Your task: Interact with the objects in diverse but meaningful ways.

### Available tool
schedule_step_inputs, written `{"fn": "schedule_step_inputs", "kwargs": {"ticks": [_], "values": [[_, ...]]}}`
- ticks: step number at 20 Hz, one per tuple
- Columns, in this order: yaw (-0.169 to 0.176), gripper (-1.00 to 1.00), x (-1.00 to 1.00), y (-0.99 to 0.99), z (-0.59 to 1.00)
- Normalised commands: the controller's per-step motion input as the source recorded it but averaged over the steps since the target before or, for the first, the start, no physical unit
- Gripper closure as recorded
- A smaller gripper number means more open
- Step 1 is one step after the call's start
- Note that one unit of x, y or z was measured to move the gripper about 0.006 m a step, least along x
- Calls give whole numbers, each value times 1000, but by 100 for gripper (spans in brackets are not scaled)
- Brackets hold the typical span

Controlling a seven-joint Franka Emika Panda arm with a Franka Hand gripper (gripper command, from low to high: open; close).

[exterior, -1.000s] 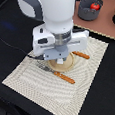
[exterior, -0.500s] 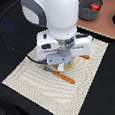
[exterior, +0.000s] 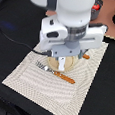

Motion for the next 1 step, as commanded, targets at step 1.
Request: {"fn": "schedule_step_inputs", "kwargs": {"ticks": [1], "values": [[-17,-100,-143,354,20]]}}
